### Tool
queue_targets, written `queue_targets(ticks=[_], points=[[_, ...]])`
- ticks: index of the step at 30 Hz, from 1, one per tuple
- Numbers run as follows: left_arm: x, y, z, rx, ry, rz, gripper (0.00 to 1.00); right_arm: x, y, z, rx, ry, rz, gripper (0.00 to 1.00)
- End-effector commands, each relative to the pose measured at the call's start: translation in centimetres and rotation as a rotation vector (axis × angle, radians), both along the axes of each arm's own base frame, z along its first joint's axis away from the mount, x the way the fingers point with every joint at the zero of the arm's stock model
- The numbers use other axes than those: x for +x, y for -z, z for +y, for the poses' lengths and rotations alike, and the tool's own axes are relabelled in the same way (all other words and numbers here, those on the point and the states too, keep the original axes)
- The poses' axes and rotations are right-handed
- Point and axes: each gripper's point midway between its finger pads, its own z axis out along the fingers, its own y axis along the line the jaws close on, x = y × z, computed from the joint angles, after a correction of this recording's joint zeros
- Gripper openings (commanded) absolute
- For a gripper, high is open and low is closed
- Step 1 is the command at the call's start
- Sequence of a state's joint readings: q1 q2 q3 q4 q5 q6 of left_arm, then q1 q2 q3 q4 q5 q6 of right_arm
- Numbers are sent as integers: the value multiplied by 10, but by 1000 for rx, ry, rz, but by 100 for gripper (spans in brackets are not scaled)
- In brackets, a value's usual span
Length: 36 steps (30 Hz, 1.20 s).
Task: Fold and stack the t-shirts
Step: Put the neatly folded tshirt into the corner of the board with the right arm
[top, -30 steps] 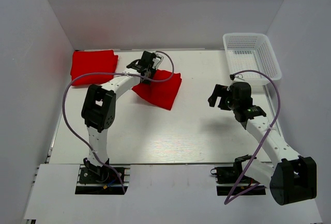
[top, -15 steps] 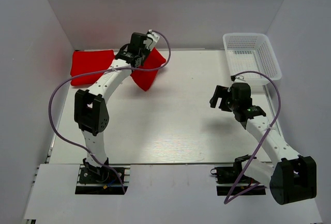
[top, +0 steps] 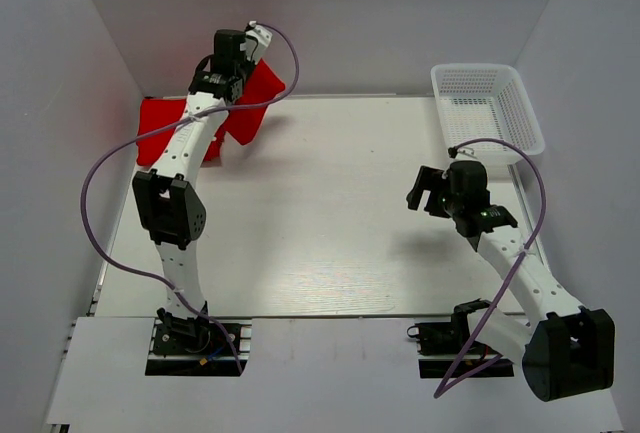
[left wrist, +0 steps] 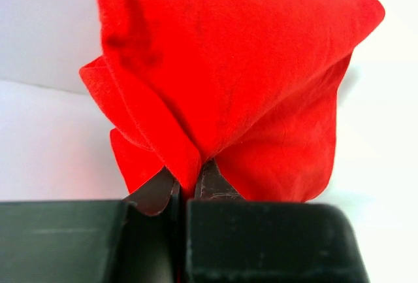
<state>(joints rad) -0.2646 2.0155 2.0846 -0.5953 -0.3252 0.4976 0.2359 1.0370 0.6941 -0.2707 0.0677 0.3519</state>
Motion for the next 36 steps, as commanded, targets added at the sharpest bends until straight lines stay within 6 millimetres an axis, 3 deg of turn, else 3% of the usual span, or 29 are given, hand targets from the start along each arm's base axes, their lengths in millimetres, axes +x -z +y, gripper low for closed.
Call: queue_targets(ticks=[1,11,15,22,23,25,29,36], points=[[3,-35,25,-3,-49,-73,0,10,-26,4,22,-3,-63,90],[2,-27,69,-26,-133,-65,0,22,-21,16,59,-35,-36,90],[1,-26,96,-44,-190,-79,0,23,-20,27,98,-77,-28,90],[3,-5,132,-77,-266,-60,0,27,-23,29,100,-80,-28,90],[2,8,148,-67,-304,-37,0,27,-22,29,100,-77,-26,90],[4,18,158,-84,-333,-24,0,29,-24,31,103,-81,-30,90],[5,28,190,-105,-403,-21,0,32,-25,32,104,-80,-28,90],[5,51,211,-116,-422,21,0,41,-20,37,119,-91,-8,90]])
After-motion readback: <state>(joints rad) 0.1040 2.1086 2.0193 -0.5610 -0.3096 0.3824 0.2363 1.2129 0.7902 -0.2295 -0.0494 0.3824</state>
